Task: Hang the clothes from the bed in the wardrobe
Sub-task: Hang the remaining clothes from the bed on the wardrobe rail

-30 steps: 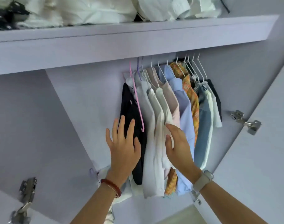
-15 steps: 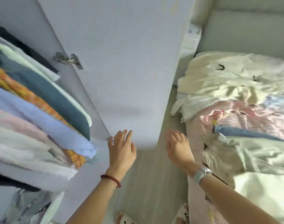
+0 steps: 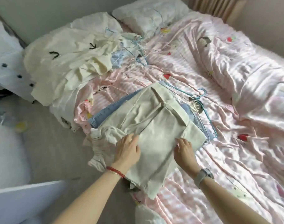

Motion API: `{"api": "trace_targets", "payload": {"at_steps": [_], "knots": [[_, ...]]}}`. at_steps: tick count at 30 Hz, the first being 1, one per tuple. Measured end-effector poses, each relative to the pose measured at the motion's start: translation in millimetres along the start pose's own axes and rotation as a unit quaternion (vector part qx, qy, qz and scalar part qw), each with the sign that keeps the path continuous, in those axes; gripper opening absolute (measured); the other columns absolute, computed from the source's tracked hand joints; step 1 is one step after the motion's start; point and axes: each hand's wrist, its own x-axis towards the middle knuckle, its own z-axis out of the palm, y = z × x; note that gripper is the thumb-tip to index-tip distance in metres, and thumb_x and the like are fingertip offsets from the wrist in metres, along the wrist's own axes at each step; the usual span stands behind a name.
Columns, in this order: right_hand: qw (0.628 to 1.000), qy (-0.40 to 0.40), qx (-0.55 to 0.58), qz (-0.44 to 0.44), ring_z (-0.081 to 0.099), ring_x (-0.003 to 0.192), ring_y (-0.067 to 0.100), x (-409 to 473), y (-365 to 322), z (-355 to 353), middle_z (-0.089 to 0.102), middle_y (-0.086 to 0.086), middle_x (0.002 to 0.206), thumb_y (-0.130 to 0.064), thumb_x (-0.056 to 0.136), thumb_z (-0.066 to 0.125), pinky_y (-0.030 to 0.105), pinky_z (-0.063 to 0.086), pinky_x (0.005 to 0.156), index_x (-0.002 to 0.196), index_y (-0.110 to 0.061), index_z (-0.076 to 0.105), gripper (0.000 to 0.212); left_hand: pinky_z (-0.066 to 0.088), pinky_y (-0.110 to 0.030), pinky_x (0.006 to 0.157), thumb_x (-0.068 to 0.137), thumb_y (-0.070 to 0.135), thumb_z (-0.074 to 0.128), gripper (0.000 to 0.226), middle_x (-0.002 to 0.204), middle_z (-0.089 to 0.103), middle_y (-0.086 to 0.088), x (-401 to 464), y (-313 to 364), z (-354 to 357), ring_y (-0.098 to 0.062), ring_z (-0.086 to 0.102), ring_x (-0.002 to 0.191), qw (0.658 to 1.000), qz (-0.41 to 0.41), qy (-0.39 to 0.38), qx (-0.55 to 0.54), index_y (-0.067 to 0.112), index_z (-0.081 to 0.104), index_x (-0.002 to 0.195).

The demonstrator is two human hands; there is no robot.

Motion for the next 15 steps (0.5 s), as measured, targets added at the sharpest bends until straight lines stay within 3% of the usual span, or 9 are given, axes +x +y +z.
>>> {"api": "trace_targets", "payload": {"at_steps": [6,12,15], "knots": [[0.986,0.04,0.029,0.156,0.045,0.114,0.041,62,86,-27,0.05,0.028,0.121,0.0,0.087,0.043,0.044,0.034,0.094,0.122,0.008,0.046,0.036,0.021,-0.04,0.11,0.091,0.029,0.04,0.056,0.153,0.014,-0.003,62,50,55,-0.022,0.015,0.139,0.989,0.05,-0.119,0.067,0.025,0.021,0.144],[0.966,-0.006,0.078,0.248,0.045,0.113,0.041,124,134,-18,0.049,0.032,0.118,-0.006,0.089,0.039,0.04,0.032,0.092,0.114,0.009,0.045,0.029,0.001,-0.042,0.114,0.092,0.04,0.037,0.065,0.156,-0.011,0.003,74,37,95,-0.019,-0.009,0.143,0.962,0.014,-0.241,0.13,0.036,0.001,0.146],[0.945,-0.003,0.087,0.316,0.039,0.121,0.039,140,136,-7,0.045,0.029,0.126,-0.015,0.09,0.039,0.042,0.029,0.1,0.119,0.003,0.045,0.035,-0.002,-0.039,0.114,0.092,0.04,0.038,0.068,0.155,-0.015,0.004,74,30,98,-0.017,-0.013,0.142,0.956,0.017,-0.258,0.138,0.037,-0.003,0.146]]}}
